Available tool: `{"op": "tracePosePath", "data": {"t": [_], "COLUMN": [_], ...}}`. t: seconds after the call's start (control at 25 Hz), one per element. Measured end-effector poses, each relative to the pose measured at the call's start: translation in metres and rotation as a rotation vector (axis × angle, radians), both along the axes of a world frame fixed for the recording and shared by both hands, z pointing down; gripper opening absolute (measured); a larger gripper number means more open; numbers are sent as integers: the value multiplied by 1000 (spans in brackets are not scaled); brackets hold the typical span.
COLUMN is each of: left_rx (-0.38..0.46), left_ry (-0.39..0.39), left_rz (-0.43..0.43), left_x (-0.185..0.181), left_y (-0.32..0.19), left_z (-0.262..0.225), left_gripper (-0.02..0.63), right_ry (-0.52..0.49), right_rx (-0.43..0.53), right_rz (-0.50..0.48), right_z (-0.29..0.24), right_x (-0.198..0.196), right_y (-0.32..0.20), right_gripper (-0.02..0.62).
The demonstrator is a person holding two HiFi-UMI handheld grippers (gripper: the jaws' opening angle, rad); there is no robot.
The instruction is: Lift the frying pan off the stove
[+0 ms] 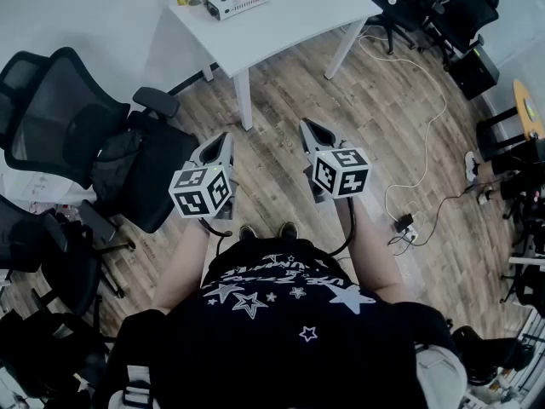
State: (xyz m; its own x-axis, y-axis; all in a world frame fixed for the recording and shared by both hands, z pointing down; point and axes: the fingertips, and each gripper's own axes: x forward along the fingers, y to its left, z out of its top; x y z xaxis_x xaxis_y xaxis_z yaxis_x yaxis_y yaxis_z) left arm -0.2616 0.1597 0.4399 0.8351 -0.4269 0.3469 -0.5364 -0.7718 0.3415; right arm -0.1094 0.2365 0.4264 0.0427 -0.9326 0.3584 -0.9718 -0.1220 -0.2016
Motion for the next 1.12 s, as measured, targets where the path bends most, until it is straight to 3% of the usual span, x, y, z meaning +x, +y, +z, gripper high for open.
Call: {"op": "tracePosePath", "data": {"t": [0.52,1.12], "left_rx": [13,-67], "left_ry": [-10,-52], "left_rz": [31,61], "left_x": [3,-27], "left_y": [1,-13], "left_z": [-2,36], "left_gripper": [8,8], "right_ry": [11,21], "right_rx": [11,0], "right_rz": [-44,21], "right_z": [0,22], "right_x": [-8,-21], "right_y": [-9,-35], "right_gripper": [6,6]}}
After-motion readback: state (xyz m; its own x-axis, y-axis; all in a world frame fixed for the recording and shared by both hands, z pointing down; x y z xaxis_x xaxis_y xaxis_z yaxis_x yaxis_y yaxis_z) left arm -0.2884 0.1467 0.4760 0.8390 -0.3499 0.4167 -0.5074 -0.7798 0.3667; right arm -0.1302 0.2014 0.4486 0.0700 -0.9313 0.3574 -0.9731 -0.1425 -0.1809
